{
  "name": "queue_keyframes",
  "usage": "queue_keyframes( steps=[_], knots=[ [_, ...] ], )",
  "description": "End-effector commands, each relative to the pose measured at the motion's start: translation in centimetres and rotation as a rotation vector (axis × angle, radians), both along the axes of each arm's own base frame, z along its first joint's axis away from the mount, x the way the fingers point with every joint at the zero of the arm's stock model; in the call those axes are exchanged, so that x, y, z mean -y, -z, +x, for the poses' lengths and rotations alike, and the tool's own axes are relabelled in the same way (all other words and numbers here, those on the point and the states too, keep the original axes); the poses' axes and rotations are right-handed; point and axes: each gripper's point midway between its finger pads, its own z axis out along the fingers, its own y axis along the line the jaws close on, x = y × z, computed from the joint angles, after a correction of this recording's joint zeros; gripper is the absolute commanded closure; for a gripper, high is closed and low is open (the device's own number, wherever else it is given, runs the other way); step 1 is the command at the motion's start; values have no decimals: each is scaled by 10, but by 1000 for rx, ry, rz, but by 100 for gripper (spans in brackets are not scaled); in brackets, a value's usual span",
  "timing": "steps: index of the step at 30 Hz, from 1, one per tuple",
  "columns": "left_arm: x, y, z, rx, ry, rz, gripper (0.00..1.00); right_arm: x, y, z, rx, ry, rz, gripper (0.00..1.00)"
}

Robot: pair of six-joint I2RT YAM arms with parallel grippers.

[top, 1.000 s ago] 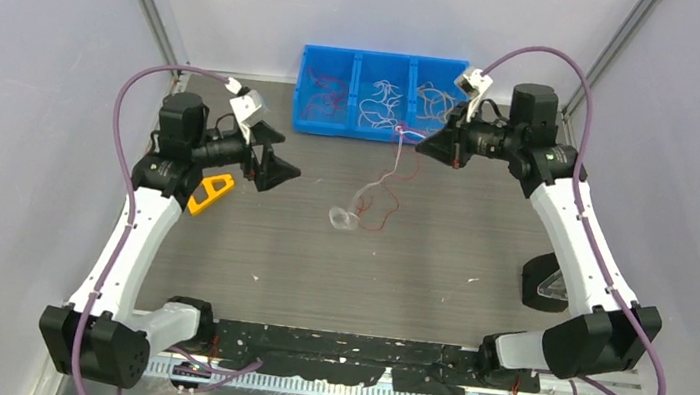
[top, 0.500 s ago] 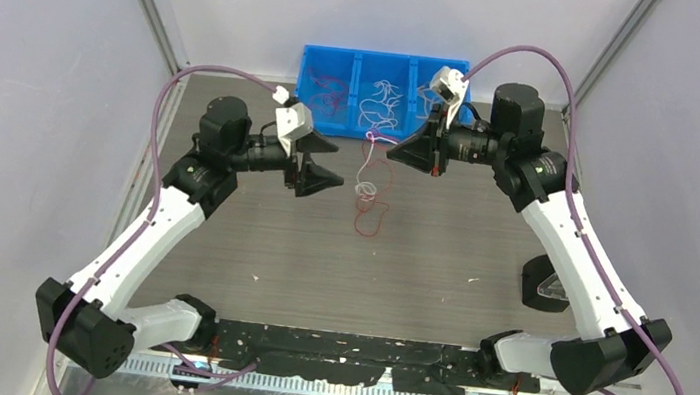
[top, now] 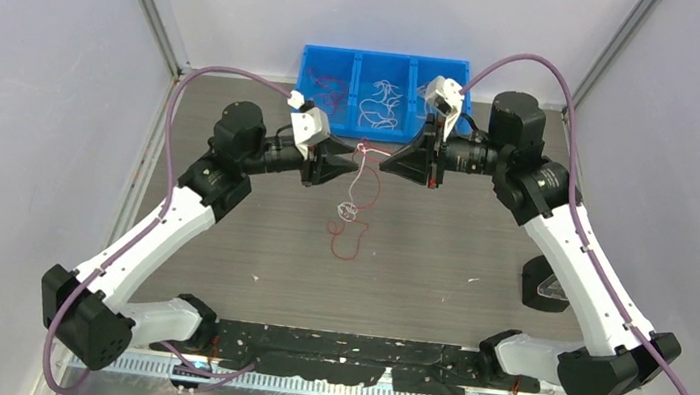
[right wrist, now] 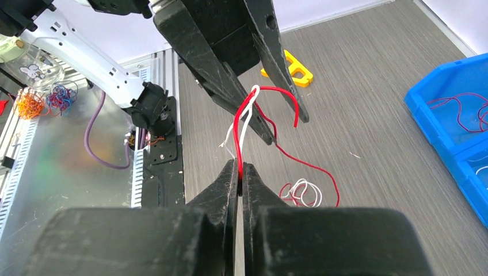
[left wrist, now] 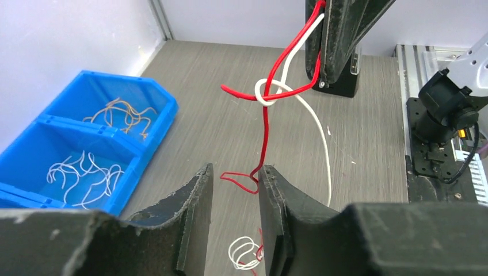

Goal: Untangle the cables

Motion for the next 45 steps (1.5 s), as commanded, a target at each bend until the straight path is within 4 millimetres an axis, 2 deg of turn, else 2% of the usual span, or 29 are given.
queue_keyframes(
  steps=[1,4,6,7,8,10,11,12,13,14,15,16,17,20,21,22,23,24,28,32,36,40,44,45],
  knots=[
    [-1,-30,-3,120,2,-63,64,0,-13,-13,58,-38,35,95],
    [9,-34,-15,104,80,-76,50,-2,-12,-12,49,-43,39,95],
    [14,-34,-20,96,102,-79,47,-4,-14,-10,50,-44,46,95],
    [16,-33,-20,90,102,-80,50,-5,-14,-8,48,-45,47,95],
    [18,-31,-19,75,96,-79,61,-5,-16,-8,51,-47,49,95],
    [19,-29,-14,23,63,-82,94,-5,-18,-7,52,-44,50,95],
    [18,-29,-10,-20,35,-91,100,-4,-17,-4,52,-28,47,95],
    [16,-29,-6,-77,-7,-107,100,-2,-15,6,52,18,40,92],
    [14,-29,-1,-132,-52,-120,100,0,-13,13,37,56,37,87],
    [12,-29,3,-177,-93,-136,100,6,-6,30,23,130,26,71],
    [8,-31,8,-215,-139,-156,100,9,-2,38,-21,168,30,62],
    [4,-29,14,-262,-190,-177,100,17,4,55,-48,221,31,48],
    [-1,-28,21,-304,-247,-198,100,25,8,66,-101,266,41,39],
    [-10,-24,35,-412,-359,-241,100,33,20,77,-189,309,48,31],
    [-13,-24,38,-429,-386,-256,100,33,28,75,-212,309,46,28],
    [-15,-25,41,-437,-407,-267,100,32,22,70,-208,296,73,26],
    [-17,-23,43,-456,-431,-268,100,30,30,63,-231,283,78,24],
    [-18,-22,45,-467,-449,-270,100,27,27,60,-237,277,106,23],
    [-17,-24,49,-512,-456,-298,100,7,39,45,-222,244,107,21],
    [-8,-27,43,-555,-388,-325,100,-9,50,53,-191,262,115,15],
    [-5,-29,41,-565,-363,-337,100,-26,47,63,-139,255,131,13],
    [-2,-33,36,-550,-329,-337,100,-34,51,73,-74,246,111,23],
    [-1,-38,28,-534,-291,-338,100,-33,60,88,-12,281,76,28],
    [0,-38,27,-531,-281,-336,100,-34,61,90,-9,285,75,31]
  ],
)
